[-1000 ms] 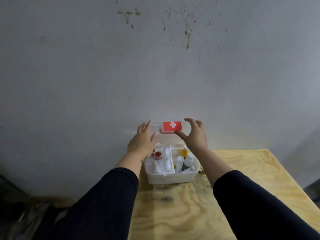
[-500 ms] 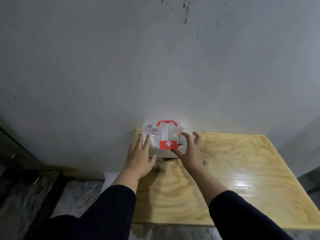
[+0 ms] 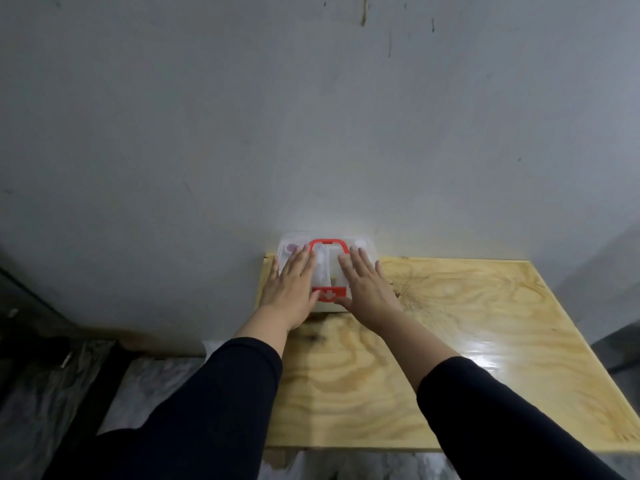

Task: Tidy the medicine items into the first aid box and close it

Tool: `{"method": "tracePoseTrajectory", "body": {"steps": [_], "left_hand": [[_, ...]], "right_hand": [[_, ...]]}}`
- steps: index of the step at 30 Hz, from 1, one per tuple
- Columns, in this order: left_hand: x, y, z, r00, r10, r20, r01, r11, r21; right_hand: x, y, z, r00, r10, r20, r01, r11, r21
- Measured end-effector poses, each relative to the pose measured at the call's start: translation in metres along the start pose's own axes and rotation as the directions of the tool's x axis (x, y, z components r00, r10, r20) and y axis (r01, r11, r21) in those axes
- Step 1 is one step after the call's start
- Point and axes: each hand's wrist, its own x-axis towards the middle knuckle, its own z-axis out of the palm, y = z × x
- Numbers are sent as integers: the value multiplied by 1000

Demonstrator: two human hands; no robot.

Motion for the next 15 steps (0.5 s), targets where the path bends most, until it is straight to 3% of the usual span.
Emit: {"method": "tracePoseTrajectory", "body": {"steps": [3, 15], "left_hand": [[13, 1, 8, 998, -3, 63, -2, 997, 75], [41, -14, 22, 1000, -12, -29, 16, 989, 149]], "right_hand": [[9, 1, 8, 1000, -13, 14, 14, 997, -71], [36, 4, 15, 998, 10, -57, -17, 993, -120]]}}
